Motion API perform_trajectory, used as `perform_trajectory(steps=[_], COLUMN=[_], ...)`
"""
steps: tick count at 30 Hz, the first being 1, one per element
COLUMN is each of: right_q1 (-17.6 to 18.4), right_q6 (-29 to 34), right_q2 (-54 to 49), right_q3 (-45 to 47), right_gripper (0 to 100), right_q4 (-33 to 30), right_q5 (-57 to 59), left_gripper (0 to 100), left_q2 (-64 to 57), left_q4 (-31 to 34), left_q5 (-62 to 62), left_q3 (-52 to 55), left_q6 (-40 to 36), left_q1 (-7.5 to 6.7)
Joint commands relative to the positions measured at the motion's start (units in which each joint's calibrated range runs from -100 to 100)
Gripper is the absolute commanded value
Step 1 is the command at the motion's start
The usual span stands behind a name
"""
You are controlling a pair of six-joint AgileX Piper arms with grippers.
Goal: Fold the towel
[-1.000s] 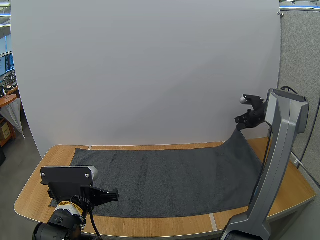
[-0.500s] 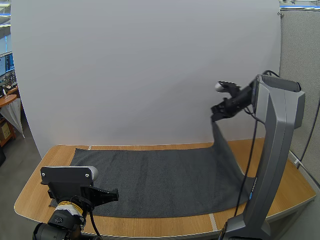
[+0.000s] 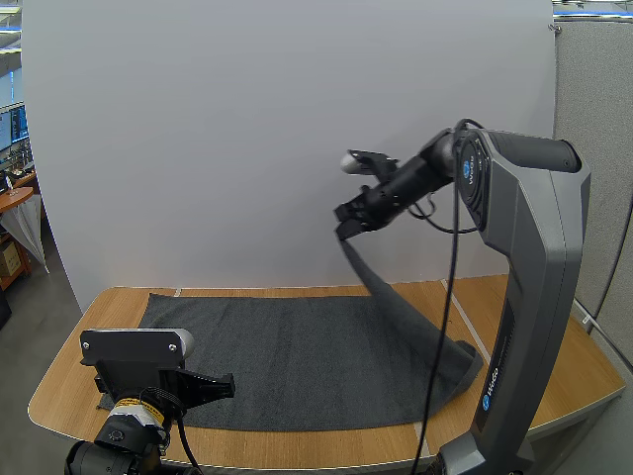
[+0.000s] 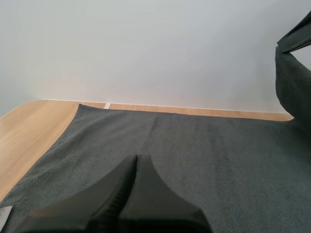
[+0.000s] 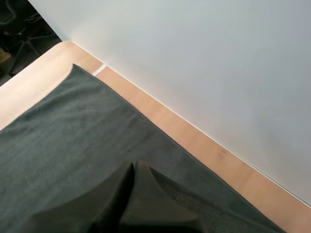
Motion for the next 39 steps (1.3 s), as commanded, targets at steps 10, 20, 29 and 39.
perform_trajectory(steps=[10, 20, 29, 39], right_q1=[5.8, 10.5, 14.8, 20.0], right_q6=[3.1, 1.6, 1.6, 1.6], right_q2=[-2.5, -2.4, -1.5, 2.0], right_q3=[0.3, 0.3, 0.3, 0.3], right_gripper=[0, 0, 0, 0], right_q4=[-0.7, -0.6, -0.9, -0.9], right_q5=[-7.2, -12.4, -21.0, -32.1], left_gripper=[0, 0, 0, 0], left_q2=[-0.3, -0.3, -0.3, -0.3], left_q4=[0.3, 0.3, 0.3, 0.3], left_q5=[-1.2, -1.2, -1.2, -1.2], left_q3=[0.0, 0.0, 0.0, 0.0], left_q6=[-0.3, -0.3, -0.3, -0.3], left_q1=[-0.11, -0.11, -0.11, -0.11])
